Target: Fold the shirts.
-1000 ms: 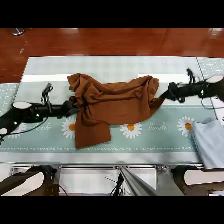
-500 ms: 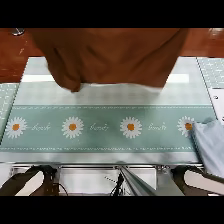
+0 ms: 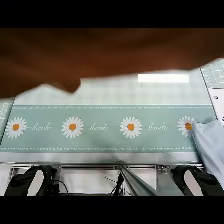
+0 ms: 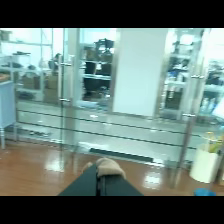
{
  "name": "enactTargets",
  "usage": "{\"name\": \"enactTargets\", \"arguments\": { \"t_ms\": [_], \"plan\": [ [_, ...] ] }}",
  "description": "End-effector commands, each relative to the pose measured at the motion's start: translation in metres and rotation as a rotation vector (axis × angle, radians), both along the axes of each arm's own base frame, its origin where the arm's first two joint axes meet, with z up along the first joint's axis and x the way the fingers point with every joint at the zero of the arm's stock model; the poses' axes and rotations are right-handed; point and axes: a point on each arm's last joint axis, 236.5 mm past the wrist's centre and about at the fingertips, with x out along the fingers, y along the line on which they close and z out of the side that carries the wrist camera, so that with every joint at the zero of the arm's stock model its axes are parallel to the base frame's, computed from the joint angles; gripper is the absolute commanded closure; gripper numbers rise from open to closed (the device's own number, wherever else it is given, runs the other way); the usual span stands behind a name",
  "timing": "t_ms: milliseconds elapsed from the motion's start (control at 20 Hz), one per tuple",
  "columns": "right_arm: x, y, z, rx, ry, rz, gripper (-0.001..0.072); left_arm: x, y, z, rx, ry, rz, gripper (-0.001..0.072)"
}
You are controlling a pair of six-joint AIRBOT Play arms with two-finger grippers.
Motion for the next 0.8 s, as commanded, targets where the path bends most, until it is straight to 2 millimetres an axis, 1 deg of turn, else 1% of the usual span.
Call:
{"name": "enactTargets", "arguments": {
  "t_ms": [0,100,200,250,300,350,450,500,600,650,750],
  "plan": [
    [-0.048,0.004,-0.016,-0.004,0.027,-0.044,0.069,-0.028,0.038,-0.033,0.043,0.115,0.241,0.0691],
    [-0.044,0.003,-0.032,-0.005,0.098,-0.046,0.069,-0.018,0.055,-0.048,0.047,0.174,0.304,0.0691],
    [-0.03,-0.002,-0.052,0.012,0.178,-0.051,0.069,0.002,0.059,-0.065,0.025,0.238,0.291,0.069],
    [-0.02,-0.005,-0.066,0.017,0.228,-0.049,0.069,0.015,0.061,-0.081,0.009,0.292,0.28,0.0691],
    [-0.008,-0.008,-0.083,0.025,0.292,-0.049,0.069,0.029,0.065,-0.1,-0.003,0.357,0.276,0.0691],
    [0.006,-0.011,-0.103,0.037,0.363,-0.044,0.069,0.048,0.066,-0.125,-0.046,0.437,0.25,0.069],
    [0.037,-0.017,-0.145,0.078,0.493,-0.03,0.069,0.087,0.053,-0.182,-0.06,0.597,0.143,0.069],
    [0.056,-0.017,-0.169,0.101,0.558,-0.005,0.069,0.108,0.045,-0.216,-0.038,0.68,0.079,0.069],
    [0.1,-0.017,-0.216,0.149,0.666,0.047,0.069,0.15,0.04,-0.28,-0.118,0.819,-0.007,0.069],
    [0.124,-0.018,-0.243,0.178,0.719,0.073,0.0689,0.171,0.041,-0.309,-0.171,0.872,-0.028,0.069],
    [0.17,-0.027,-0.295,0.239,0.811,0.082,0.069,0.215,0.045,-0.366,-0.248,0.961,-0.039,0.069]
  ]
}}
